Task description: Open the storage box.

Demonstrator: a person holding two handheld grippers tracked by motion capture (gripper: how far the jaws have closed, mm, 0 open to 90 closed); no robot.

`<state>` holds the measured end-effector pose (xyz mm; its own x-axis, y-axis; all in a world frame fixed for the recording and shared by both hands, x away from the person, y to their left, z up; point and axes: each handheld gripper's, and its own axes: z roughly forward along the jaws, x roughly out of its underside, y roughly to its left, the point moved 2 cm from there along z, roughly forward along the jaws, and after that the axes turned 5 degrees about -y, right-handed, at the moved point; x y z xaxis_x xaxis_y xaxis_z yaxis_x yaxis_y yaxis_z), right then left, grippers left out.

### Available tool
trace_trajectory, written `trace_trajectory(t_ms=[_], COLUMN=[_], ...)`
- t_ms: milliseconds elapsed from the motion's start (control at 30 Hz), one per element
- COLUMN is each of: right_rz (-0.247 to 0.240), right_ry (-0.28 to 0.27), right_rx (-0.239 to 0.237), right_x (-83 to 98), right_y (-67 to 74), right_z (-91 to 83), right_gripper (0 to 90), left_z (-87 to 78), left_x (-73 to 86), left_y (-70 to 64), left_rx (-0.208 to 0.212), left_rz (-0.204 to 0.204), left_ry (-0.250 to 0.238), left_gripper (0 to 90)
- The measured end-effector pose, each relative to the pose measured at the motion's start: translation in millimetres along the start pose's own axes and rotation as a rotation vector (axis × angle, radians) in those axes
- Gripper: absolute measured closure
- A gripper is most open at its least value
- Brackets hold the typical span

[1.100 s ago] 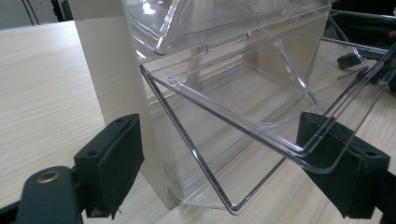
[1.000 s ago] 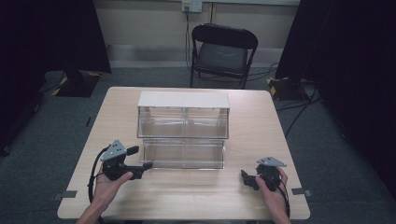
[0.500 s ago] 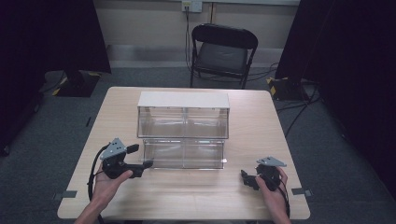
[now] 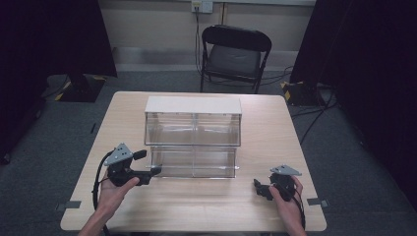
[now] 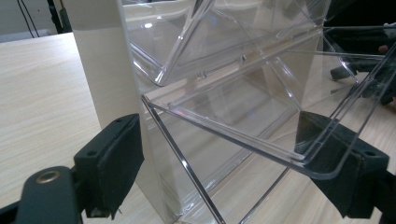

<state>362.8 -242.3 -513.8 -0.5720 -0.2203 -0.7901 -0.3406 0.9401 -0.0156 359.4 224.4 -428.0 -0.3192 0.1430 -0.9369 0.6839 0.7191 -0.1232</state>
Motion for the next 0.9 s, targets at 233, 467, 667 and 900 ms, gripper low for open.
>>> trace_trajectory(t_ms=[233, 467, 667, 900], right_rz=[0.000, 0.000, 0.000, 0.000], right_ry=[0.000, 0.000, 0.000, 0.000], right_rx=[0.000, 0.000, 0.000, 0.000], right_x=[0.0, 0.0, 0.0, 0.0], right_y=[0.0, 0.0, 0.0, 0.0], right_z=[0.0, 0.0, 0.0, 0.0], right_gripper=[11.2, 11.2, 11.2, 11.2], left_z=[-0.1, 1.9, 2.1, 2.1], left_x=[-3.6, -9.8, -14.2, -17.3], left_y=[-0.9, -2.8, -2.7, -2.1], left_rx=[-0.008, -0.005, -0.002, -0.007], left_rz=[-0.003, 0.005, 0.013, 0.018], left_ry=[-0.002, -0.008, -0.020, -0.019], left_gripper=[15.5, 15.5, 15.5, 15.5])
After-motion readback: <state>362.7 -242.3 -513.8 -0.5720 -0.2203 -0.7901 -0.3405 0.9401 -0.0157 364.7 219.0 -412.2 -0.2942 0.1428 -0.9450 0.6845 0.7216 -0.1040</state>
